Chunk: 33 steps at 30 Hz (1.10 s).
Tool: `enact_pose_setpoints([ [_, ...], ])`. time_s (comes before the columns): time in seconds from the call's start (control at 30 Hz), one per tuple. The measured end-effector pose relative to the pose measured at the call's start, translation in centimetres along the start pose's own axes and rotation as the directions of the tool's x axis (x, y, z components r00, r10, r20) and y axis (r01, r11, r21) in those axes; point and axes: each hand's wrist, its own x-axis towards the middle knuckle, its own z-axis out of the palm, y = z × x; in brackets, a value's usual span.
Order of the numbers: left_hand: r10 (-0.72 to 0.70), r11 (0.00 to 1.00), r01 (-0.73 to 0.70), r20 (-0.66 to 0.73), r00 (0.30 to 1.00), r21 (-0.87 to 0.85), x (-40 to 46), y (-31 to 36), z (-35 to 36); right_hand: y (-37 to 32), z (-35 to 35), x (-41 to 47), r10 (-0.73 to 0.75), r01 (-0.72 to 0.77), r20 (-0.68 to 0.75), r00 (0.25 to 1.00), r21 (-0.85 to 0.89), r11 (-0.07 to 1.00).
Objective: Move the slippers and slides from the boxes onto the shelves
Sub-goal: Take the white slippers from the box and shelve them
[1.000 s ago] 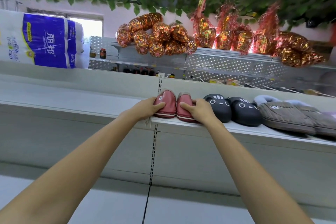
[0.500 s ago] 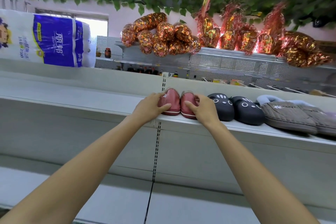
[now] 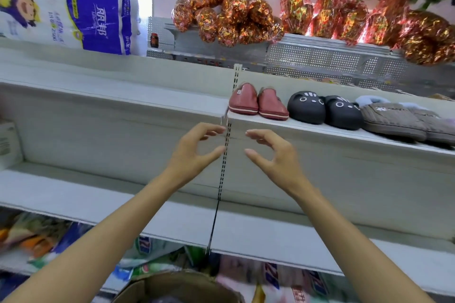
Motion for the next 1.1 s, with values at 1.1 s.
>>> enact_pose_setpoints([
  [1.1,-0.92,-0.389,0.913,-0.005,-0.392,-0.122,-51.4,-15.4,8.2,11.4,33.1,-38.4,0.355,-0.665,0.92,0.165,-0.163,0.729],
])
